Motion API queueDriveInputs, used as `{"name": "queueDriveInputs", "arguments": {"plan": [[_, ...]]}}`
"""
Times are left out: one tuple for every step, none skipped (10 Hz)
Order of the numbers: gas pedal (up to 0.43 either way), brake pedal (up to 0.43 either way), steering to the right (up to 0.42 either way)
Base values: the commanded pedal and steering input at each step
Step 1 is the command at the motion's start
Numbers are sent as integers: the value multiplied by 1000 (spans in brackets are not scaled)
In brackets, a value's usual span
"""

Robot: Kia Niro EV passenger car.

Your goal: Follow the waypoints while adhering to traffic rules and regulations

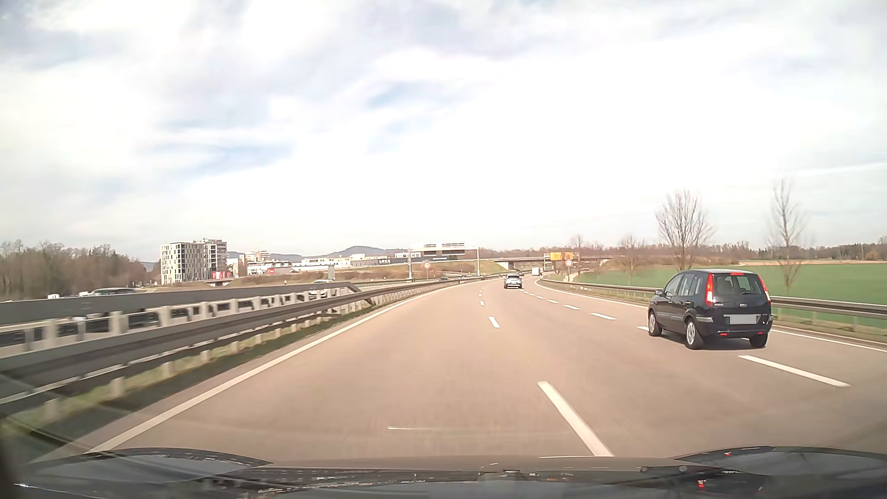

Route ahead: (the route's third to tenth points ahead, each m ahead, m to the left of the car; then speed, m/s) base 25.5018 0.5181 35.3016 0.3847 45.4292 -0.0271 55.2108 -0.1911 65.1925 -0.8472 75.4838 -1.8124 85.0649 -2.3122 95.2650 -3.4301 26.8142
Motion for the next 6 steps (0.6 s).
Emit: {"name": "queueDriveInputs", "arguments": {"plan": [[118,0,13],[118,0,13],[118,0,13],[110,0,13],[110,0,12],[110,0,12]]}}
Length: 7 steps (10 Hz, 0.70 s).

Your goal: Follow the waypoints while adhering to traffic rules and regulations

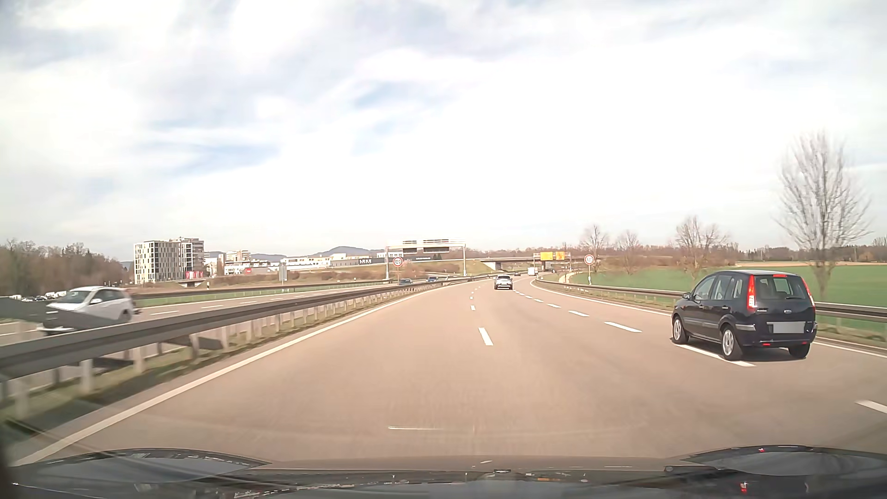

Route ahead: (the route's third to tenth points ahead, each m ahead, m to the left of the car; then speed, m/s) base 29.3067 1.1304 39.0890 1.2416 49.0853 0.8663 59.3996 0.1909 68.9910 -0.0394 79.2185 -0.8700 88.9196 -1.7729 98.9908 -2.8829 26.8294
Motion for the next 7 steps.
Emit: {"name": "queueDriveInputs", "arguments": {"plan": [[110,0,12],[110,0,12],[110,0,11],[110,0,11],[110,0,11],[110,0,11],[110,0,10]]}}
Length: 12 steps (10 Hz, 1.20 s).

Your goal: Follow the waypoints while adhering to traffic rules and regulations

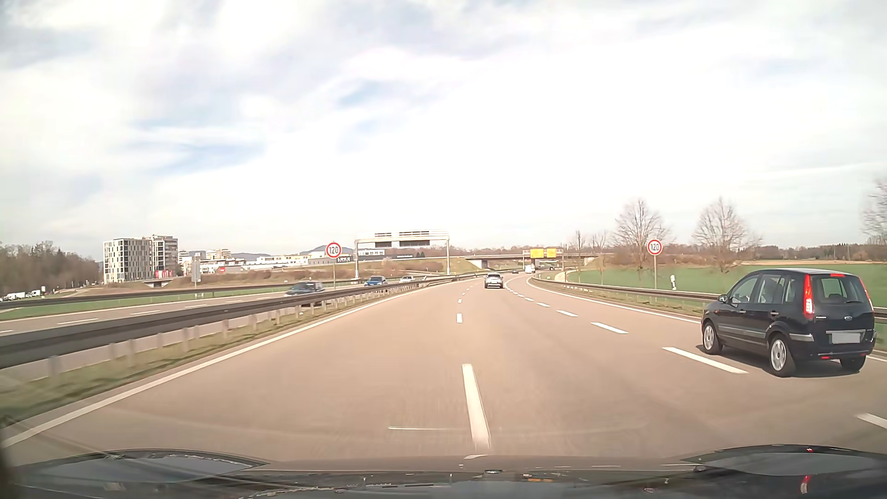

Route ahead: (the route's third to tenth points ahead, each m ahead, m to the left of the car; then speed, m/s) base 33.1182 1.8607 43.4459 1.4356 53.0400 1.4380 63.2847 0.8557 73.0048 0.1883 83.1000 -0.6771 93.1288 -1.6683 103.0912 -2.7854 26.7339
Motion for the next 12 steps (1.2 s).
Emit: {"name": "queueDriveInputs", "arguments": {"plan": [[110,0,10],[110,0,10],[110,0,10],[110,0,10],[110,0,9],[110,0,9],[110,0,9],[110,0,9],[110,0,9],[110,0,9],[110,0,9],[110,0,10]]}}
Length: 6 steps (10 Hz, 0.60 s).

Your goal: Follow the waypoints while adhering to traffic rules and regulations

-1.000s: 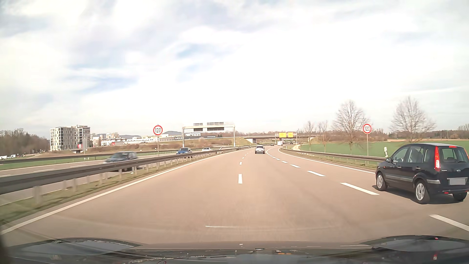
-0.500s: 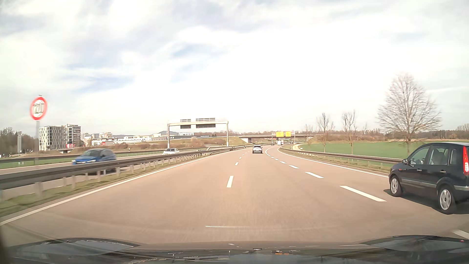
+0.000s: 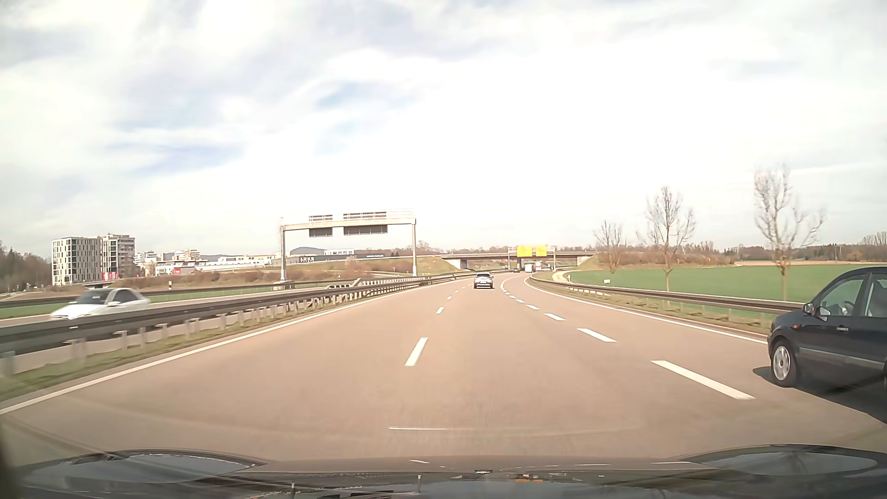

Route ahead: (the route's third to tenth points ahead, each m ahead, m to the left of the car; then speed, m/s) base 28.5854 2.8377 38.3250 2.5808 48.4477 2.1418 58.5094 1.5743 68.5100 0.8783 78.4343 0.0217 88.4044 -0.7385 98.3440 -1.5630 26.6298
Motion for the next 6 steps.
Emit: {"name": "queueDriveInputs", "arguments": {"plan": [[110,0,9],[110,0,9],[110,0,9],[110,0,9],[110,0,9],[110,0,9]]}}
